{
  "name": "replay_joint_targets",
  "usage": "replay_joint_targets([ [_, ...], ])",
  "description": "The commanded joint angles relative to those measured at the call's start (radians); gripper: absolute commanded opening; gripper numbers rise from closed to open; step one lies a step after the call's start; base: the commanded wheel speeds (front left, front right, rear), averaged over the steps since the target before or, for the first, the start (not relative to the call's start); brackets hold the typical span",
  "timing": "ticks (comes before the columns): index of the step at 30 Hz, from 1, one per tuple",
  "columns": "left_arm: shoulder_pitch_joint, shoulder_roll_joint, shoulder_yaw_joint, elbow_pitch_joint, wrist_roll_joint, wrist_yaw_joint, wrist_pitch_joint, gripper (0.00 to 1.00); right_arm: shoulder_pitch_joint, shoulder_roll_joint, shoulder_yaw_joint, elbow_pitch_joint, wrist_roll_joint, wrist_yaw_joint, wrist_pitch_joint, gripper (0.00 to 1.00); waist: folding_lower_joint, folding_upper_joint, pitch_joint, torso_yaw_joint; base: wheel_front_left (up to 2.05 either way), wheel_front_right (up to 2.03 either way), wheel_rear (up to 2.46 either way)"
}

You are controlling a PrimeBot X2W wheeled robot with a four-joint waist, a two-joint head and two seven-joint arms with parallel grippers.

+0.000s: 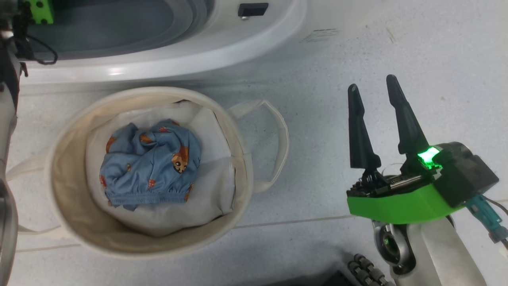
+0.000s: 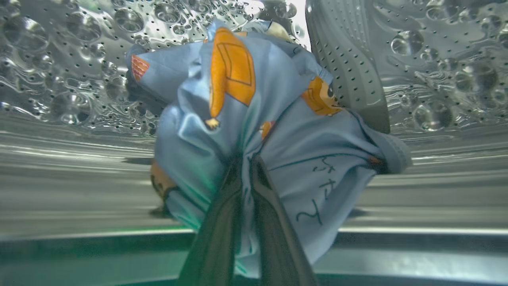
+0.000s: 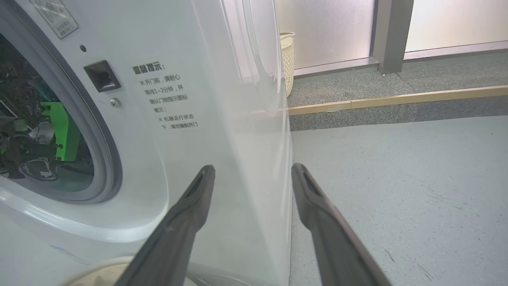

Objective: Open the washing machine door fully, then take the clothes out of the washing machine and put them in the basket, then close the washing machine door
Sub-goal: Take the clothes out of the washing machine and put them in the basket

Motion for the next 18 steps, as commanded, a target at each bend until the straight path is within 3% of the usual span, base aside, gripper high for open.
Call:
replay_joint_targets([
  [1, 0.012, 0.045, 0.013, -0.002, -0.008, 0.002, -0.012, 0.00, 0.014, 0.006, 0.023, -0.024, -0.005, 0.001, -0.005, 1.00, 0.0000, 0.0000, -0.008, 0.001, 0.00, 0.00, 0.00],
  [18, 0.082, -0.009, 0.041, -0.002, -0.073, -0.030, -0.180, 0.00, 0.016, -0.011, 0.020, 0.017, 0.024, 0.001, -0.005, 1.00, 0.0000, 0.0000, -0.104, 0.026, 0.00, 0.00, 0.00],
])
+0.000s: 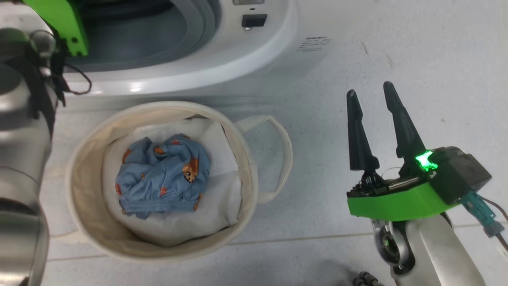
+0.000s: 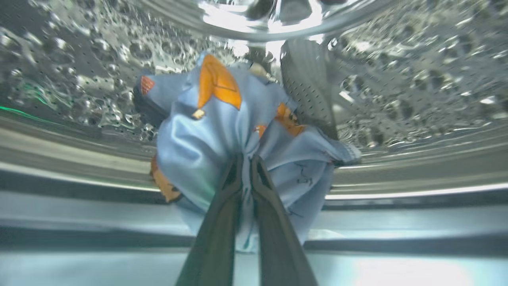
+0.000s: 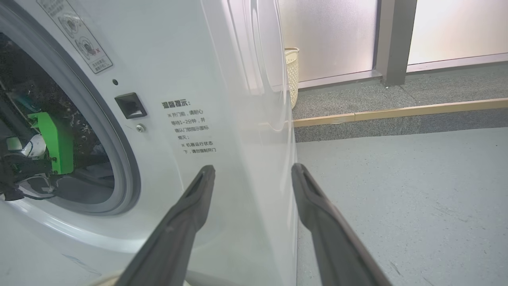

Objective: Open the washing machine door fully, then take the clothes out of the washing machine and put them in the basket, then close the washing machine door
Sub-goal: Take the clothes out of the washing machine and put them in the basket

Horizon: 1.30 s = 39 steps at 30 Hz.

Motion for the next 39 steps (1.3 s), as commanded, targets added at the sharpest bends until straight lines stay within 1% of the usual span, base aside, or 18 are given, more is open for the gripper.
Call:
replay_joint_targets([
  [1, -0.002, 0.030, 0.016, -0.018, -0.008, -0.005, -0.033, 0.00, 0.015, -0.008, 0.021, -0.022, 0.014, 0.001, -0.005, 1.00, -0.0001, 0.0000, -0.027, 0.011, 0.00, 0.00, 0.00],
  [3, 0.036, 0.008, 0.018, -0.018, -0.018, -0.016, -0.088, 0.00, 0.016, -0.016, 0.024, -0.007, 0.024, 0.001, -0.005, 1.00, -0.0001, 0.0000, -0.062, 0.025, 0.00, 0.00, 0.00],
  [5, 0.062, -0.007, 0.020, -0.018, -0.025, -0.019, -0.120, 0.00, 0.017, -0.023, 0.026, 0.002, 0.032, 0.001, -0.005, 1.00, -0.0001, 0.0000, -0.085, 0.035, 0.00, 0.00, 0.00],
  [11, 0.130, -0.037, 0.022, -0.022, -0.043, -0.050, -0.216, 0.00, 0.021, -0.042, 0.035, 0.023, 0.055, 0.001, -0.005, 1.00, -0.0001, 0.0000, -0.153, 0.065, 0.00, 0.00, 0.00],
  [17, 0.207, -0.045, 0.021, -0.046, -0.056, -0.101, -0.328, 0.00, 0.033, -0.061, 0.039, 0.041, 0.079, 0.001, -0.005, 1.00, -0.0001, 0.0000, -0.228, 0.094, 0.00, 0.00, 0.00],
  [23, 0.319, -0.031, 0.025, -0.123, -0.070, -0.152, -0.370, 0.00, 0.053, -0.084, 0.039, 0.063, 0.107, 0.001, -0.005, 1.00, -0.0001, 0.0000, -0.314, 0.128, 0.00, 0.00, 0.00],
  [27, 0.410, 0.000, 0.008, -0.233, -0.061, -0.176, -0.374, 0.00, 0.066, -0.097, 0.040, 0.071, 0.126, 0.001, -0.005, 1.00, -0.0001, 0.0000, -0.371, 0.148, 0.00, 0.00, 0.00],
  [31, 0.509, 0.035, 0.014, -0.364, -0.100, -0.187, -0.372, 0.00, 0.082, -0.110, 0.042, 0.076, 0.144, 0.001, -0.005, 1.00, -0.0001, 0.0000, -0.421, 0.168, 0.00, 0.00, 0.00],
  [33, 0.550, 0.055, 0.012, -0.448, -0.130, -0.189, -0.343, 0.00, 0.092, -0.117, 0.040, 0.076, 0.152, 0.001, -0.005, 1.00, -0.0001, 0.0000, -0.443, 0.180, 0.00, 0.00, 0.00],
  [34, 0.550, 0.055, 0.012, -0.448, -0.130, -0.189, -0.343, 0.00, 0.092, -0.117, 0.040, 0.076, 0.152, 0.001, -0.005, 1.00, -0.0001, 0.0000, -0.443, 0.180, 0.00, 0.00, 0.00],
  [36, 0.587, 0.085, 0.010, -0.558, -0.162, -0.190, -0.290, 0.00, 0.104, -0.123, 0.039, 0.077, 0.161, 0.001, -0.005, 1.00, -0.0001, 0.0000, -0.462, 0.193, 0.00, 0.00, 0.00],
  [39, 0.643, 0.128, 0.023, -0.769, -0.228, -0.190, -0.181, 0.00, 0.126, -0.133, 0.034, 0.078, 0.173, 0.001, -0.005, 1.00, -0.0001, 0.0000, -0.485, 0.219, 0.00, 0.00, 0.00],
])
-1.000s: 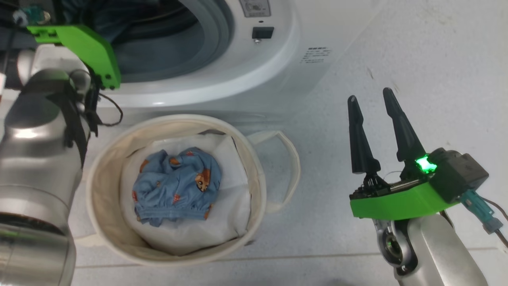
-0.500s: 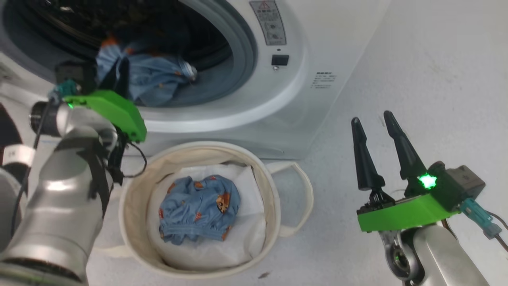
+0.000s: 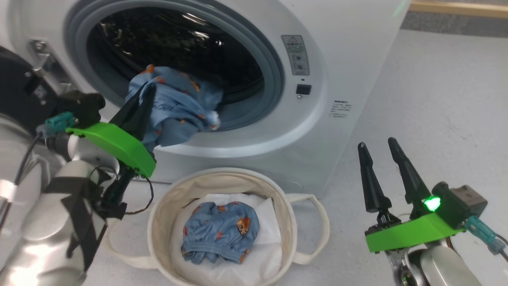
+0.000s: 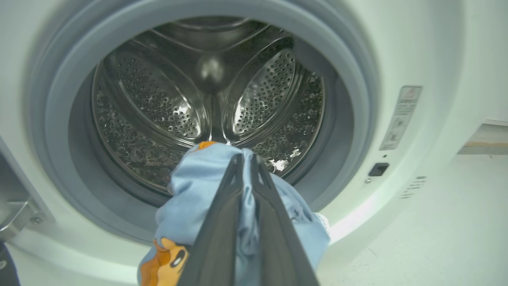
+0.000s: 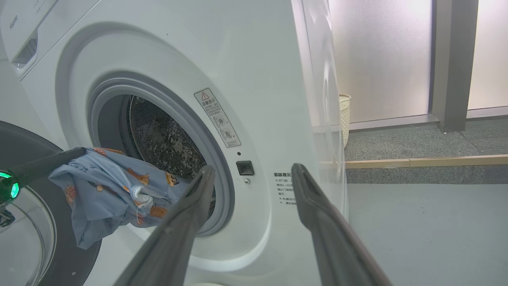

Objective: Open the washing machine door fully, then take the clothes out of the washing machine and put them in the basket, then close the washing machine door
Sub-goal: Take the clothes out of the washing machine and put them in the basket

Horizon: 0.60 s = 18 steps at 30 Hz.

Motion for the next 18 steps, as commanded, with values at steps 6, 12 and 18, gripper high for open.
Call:
replay_joint_targets([
  [6, 0.105, 0.163, 0.102, -0.493, -0.092, 0.098, 0.217, 0.00, -0.001, -0.022, 0.020, -0.042, 0.018, 0.001, -0.005, 1.00, 0.0001, -0.0001, -0.022, 0.031, 0.00, 0.00, 0.00],
  [12, 0.248, 0.233, 0.179, -0.842, -0.161, 0.224, 0.328, 0.00, -0.003, -0.025, 0.024, -0.044, 0.026, 0.001, -0.005, 1.00, 0.0001, -0.0001, -0.017, 0.028, 0.00, 0.00, 0.00],
  [18, 0.354, 0.233, 0.190, -0.911, -0.184, 0.266, 0.331, 0.00, -0.010, -0.024, 0.036, -0.042, 0.031, 0.001, -0.005, 1.00, 0.0001, -0.0001, -0.009, 0.016, 0.00, 0.00, 0.00],
])
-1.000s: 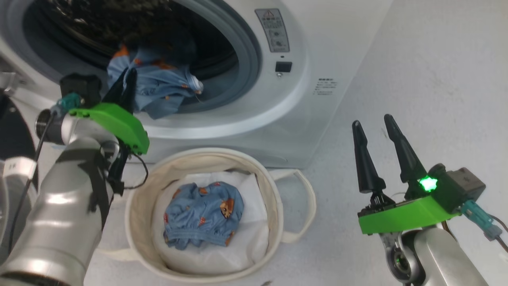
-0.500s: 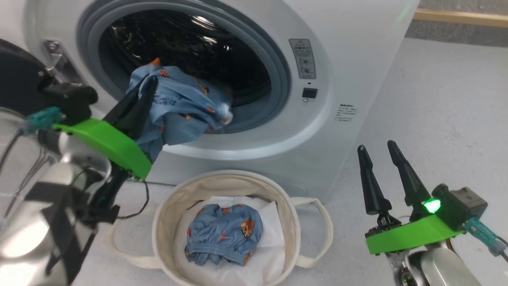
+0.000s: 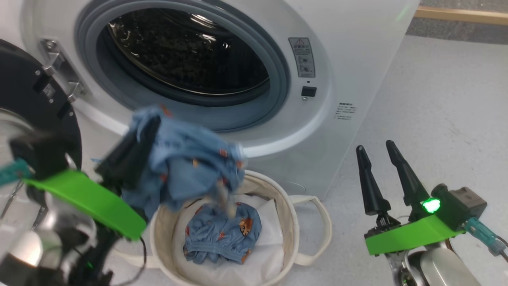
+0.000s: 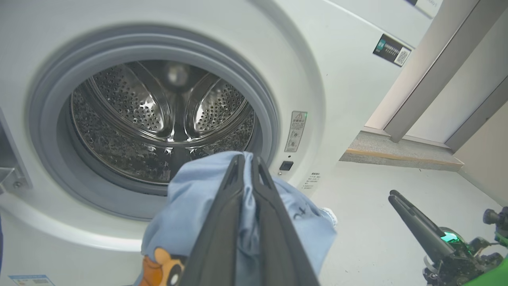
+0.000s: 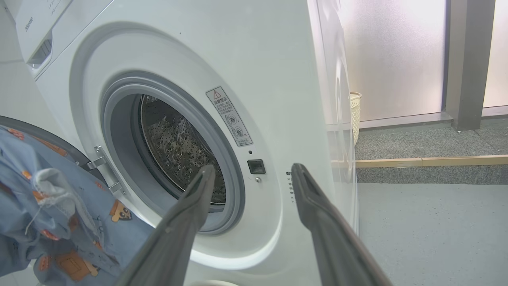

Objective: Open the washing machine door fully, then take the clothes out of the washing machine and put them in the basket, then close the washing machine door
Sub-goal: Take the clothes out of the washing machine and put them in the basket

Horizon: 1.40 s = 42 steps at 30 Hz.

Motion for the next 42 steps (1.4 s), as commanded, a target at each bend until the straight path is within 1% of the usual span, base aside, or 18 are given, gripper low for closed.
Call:
replay_joint_targets([
  [1, 0.004, 0.028, 0.037, -0.012, 0.005, 0.004, -0.011, 0.00, -0.023, -0.008, 0.023, -0.031, 0.008, 0.001, -0.005, 1.00, 0.0001, -0.0001, 0.005, -0.007, 0.00, 0.00, 0.00],
  [4, 0.047, -0.006, -0.008, 0.071, 0.030, -0.014, -0.059, 0.00, -0.028, -0.005, 0.027, -0.026, 0.007, 0.001, -0.005, 1.00, 0.0001, -0.0001, 0.018, -0.016, 0.00, 0.00, 0.00],
  [7, 0.053, -0.050, -0.054, 0.199, 0.069, -0.052, -0.138, 0.00, -0.036, -0.004, 0.028, -0.023, 0.003, 0.001, -0.005, 1.00, 0.0001, -0.0001, 0.034, -0.024, 0.00, 0.00, 0.00],
  [12, 0.012, -0.127, -0.103, 0.460, 0.114, -0.130, -0.286, 0.00, -0.052, -0.005, 0.029, -0.023, -0.008, 0.001, -0.005, 1.00, 0.0001, -0.0001, 0.066, -0.047, 0.00, 0.00, 0.00],
  [16, -0.040, -0.198, -0.146, 0.683, 0.138, -0.194, -0.384, 0.00, -0.062, -0.005, 0.026, -0.026, -0.019, 0.001, -0.005, 1.00, 0.0001, -0.0001, 0.097, -0.066, 0.00, 0.00, 0.00],
  [20, -0.112, -0.272, -0.168, 0.903, 0.136, -0.236, -0.474, 0.00, -0.074, 0.000, 0.021, -0.033, -0.032, 0.001, -0.005, 1.00, 0.0001, -0.0001, 0.134, -0.086, 0.00, 0.00, 0.00],
  [21, -0.112, -0.272, -0.168, 0.903, 0.136, -0.236, -0.474, 0.00, -0.074, 0.000, 0.021, -0.033, -0.032, 0.001, -0.005, 1.00, 0.0001, -0.0001, 0.134, -0.086, 0.00, 0.00, 0.00],
  [24, -0.167, -0.314, -0.181, 1.041, 0.149, -0.256, -0.530, 0.00, -0.083, 0.006, 0.023, -0.036, -0.041, 0.001, -0.005, 1.00, 0.0001, -0.0001, 0.159, -0.102, 0.00, 0.00, 0.00],
  [28, -0.205, -0.363, -0.207, 1.175, 0.169, -0.266, -0.549, 0.00, -0.093, 0.011, 0.025, -0.039, -0.053, 0.001, -0.005, 1.00, 0.0001, -0.0001, 0.183, -0.127, 0.00, 0.00, 0.00],
  [32, -0.206, -0.406, -0.222, 1.179, 0.165, -0.268, -0.550, 0.00, -0.097, 0.008, 0.020, -0.042, -0.063, 0.001, -0.005, 1.00, 0.0001, -0.0001, 0.200, -0.143, 0.00, 0.00, 0.00],
  [35, -0.200, -0.422, -0.229, 1.188, 0.149, -0.268, -0.550, 0.00, -0.099, 0.005, 0.016, -0.045, -0.067, 0.001, -0.005, 1.00, 0.0001, -0.0001, 0.207, -0.153, 0.00, 0.00, 0.00],
  [37, -0.192, -0.434, -0.258, 1.210, 0.142, -0.268, -0.550, 0.00, -0.099, 0.004, 0.005, -0.051, -0.072, 0.001, -0.005, 1.00, 0.0001, -0.0001, 0.209, -0.161, 0.00, 0.00, 0.00],
  [42, -0.193, -0.443, -0.263, 1.262, 0.123, -0.268, -0.550, 0.00, -0.089, 0.005, -0.025, -0.058, -0.079, 0.001, -0.005, 1.00, 0.0001, -0.0001, 0.209, -0.166, 0.00, 0.00, 0.00],
])
